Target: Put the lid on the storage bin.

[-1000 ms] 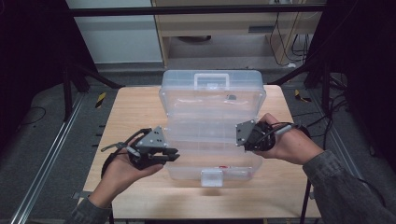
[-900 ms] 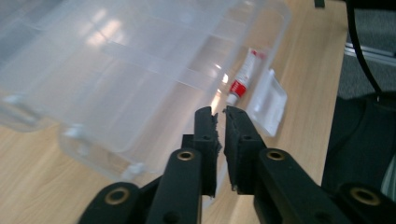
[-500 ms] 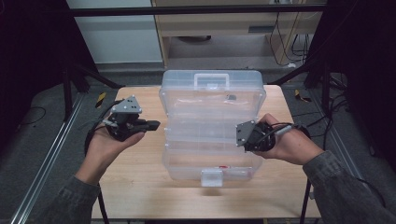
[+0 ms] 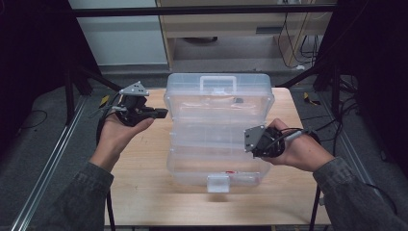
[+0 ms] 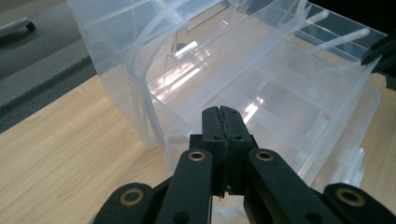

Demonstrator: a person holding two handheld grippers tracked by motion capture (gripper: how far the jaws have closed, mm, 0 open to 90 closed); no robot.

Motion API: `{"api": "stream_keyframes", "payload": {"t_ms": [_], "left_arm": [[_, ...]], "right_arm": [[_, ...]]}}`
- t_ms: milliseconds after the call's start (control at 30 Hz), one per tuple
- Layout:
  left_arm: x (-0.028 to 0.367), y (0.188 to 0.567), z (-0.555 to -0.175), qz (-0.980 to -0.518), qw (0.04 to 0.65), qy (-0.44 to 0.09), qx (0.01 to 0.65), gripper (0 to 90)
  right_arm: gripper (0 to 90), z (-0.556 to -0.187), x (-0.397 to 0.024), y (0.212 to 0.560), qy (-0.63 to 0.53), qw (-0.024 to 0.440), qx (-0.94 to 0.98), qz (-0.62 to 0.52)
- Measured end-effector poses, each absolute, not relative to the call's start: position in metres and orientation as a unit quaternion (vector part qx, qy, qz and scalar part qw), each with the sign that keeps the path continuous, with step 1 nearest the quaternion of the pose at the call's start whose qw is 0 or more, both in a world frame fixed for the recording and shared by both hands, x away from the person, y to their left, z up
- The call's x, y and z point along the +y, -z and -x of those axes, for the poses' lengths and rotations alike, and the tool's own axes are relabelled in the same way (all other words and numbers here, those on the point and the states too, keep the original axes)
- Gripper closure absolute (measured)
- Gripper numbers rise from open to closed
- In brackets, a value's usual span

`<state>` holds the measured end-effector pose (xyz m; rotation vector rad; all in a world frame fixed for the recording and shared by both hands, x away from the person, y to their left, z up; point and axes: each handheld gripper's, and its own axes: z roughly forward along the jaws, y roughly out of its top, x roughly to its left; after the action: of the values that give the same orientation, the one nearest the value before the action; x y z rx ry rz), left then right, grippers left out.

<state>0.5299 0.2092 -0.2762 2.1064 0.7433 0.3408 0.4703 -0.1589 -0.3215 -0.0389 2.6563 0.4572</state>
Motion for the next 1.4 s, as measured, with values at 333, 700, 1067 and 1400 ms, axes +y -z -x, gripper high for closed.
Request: {"api": "stream_keyframes", "payload": {"t_ms": [333, 700, 1067, 1400], "left_arm": [[0.208, 0.28, -0.538, -0.84, 0.428, -0.127, 0.31, 89.5], [0.207, 0.28, -0.539, -0.836, 0.432, -0.124, 0.314, 89.5], [0.207, 0.285, -0.53, -0.84, 0.427, -0.121, 0.312, 89.4], [0.209, 0.29, -0.519, -0.844, 0.425, -0.113, 0.306, 89.4]], "right_arm": [[81.9, -0.469, -0.159, 0.323, -0.166, 0.217, 0.962, 0.015], [81.8, -0.467, -0.159, 0.325, -0.165, 0.214, 0.963, 0.016], [80.0, -0.464, -0.159, 0.328, -0.163, 0.209, 0.964, 0.018], [48.7, -0.456, -0.167, 0.323, -0.219, 0.219, 0.95, -0.035]]}}
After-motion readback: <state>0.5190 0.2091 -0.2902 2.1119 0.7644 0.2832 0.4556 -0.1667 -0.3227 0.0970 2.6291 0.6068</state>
